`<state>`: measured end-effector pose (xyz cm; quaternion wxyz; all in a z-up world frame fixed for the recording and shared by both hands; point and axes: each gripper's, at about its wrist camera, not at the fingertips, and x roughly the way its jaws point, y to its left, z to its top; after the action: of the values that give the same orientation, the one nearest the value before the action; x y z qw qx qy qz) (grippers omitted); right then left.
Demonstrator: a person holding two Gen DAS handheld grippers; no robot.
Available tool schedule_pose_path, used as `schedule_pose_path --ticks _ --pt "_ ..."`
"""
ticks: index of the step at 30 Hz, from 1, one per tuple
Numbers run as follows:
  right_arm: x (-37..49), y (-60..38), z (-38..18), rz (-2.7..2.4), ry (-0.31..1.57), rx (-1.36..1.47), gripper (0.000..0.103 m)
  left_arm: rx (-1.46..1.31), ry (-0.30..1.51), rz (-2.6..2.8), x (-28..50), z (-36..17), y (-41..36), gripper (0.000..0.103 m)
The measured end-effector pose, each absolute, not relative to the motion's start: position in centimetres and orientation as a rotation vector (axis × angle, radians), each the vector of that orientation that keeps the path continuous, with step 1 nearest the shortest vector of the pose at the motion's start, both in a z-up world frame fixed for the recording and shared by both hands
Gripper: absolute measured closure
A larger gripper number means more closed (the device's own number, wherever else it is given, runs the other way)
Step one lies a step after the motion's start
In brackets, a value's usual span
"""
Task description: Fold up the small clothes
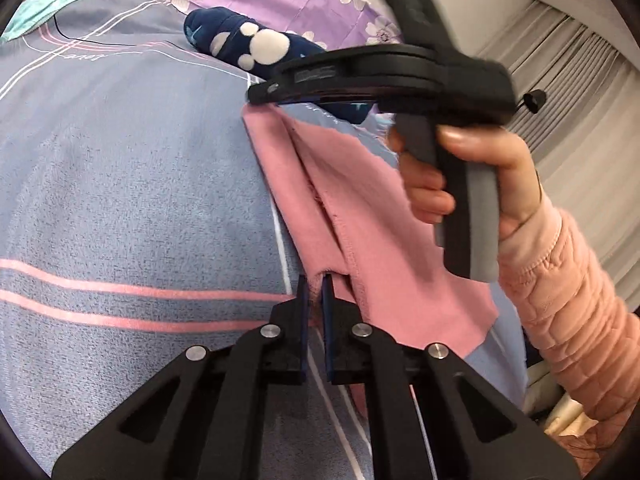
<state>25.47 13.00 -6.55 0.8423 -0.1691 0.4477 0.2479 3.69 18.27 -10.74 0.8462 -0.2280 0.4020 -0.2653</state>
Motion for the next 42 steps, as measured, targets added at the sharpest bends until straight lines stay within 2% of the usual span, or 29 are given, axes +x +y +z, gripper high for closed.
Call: schedule_pose_path --ticks 7,10,11,19,23,25,26,27,28,29,31,32,36,40,42 --pt "20.9 8.4 -4.9 0.543 0.944 -0.377 0.074 -0.503 0.876 -0.594 3.8 -11.1 18.1 0.083" --pt "16.7 6.3 -5.5 0.574 0.901 -0.431 0.055 -0.483 0.874 -0.576 3.9 -10.9 17.9 0.086" --pt "15.3 5.8 -5.9 0.575 0.872 -0.457 0.047 -0.471 0.871 -0.561 3.8 -10.8 17.8 0.094" --pt "5.3 3.7 -6.1 0.699 0.785 -0.449 0.048 -0.474 0.808 -0.516 3.0 -9.9 18.7 0.098" --pt "1.7 6.5 -7.7 0.755 0.745 -0.614 0.048 -0.531 0.843 -0.511 3.7 -10.7 19.5 0.098" --pt "1.3 7.9 -9.4 0.69 0.718 -0.705 0.05 -0.55 0.849 -0.523 3.7 -10.9 19.7 0.096" --pt "1.4 8.5 -10.2 0.658 0.707 -0.726 0.055 -0.562 0.852 -0.528 3.8 -11.0 19.8 0.091" --pt "1.4 8.7 -10.4 0.661 0.697 -0.723 0.071 -0.577 0.853 -0.536 3.8 -11.2 19.9 0.085" --pt "1.4 9.0 -10.4 0.67 0.695 -0.724 0.087 -0.595 0.849 -0.548 3.8 -11.2 20.1 0.084" --pt "1.3 9.4 -10.5 0.656 0.689 -0.736 0.096 -0.61 0.843 -0.557 3.8 -11.2 20.3 0.082" --pt "0.6 9.6 -10.0 0.657 0.654 -0.732 0.098 -0.635 0.836 -0.562 3.7 -11.2 20.6 0.079" --pt "0.1 9.4 -9.4 0.68 0.64 -0.712 0.099 -0.652 0.831 -0.561 3.7 -11.2 20.8 0.074" --pt "-0.2 8.8 -9.5 0.702 0.634 -0.718 0.099 -0.684 0.825 -0.532 4.3 -10.1 21.3 0.042" --pt "0.3 8.7 -9.8 0.704 0.679 -0.675 0.097 -0.627 0.902 -0.484 6.6 -9.0 20.3 0.041" --pt "-0.3 8.7 -9.2 0.711 0.642 -0.665 0.089 -0.553 0.936 -0.473 8.5 -8.5 19.3 0.041"
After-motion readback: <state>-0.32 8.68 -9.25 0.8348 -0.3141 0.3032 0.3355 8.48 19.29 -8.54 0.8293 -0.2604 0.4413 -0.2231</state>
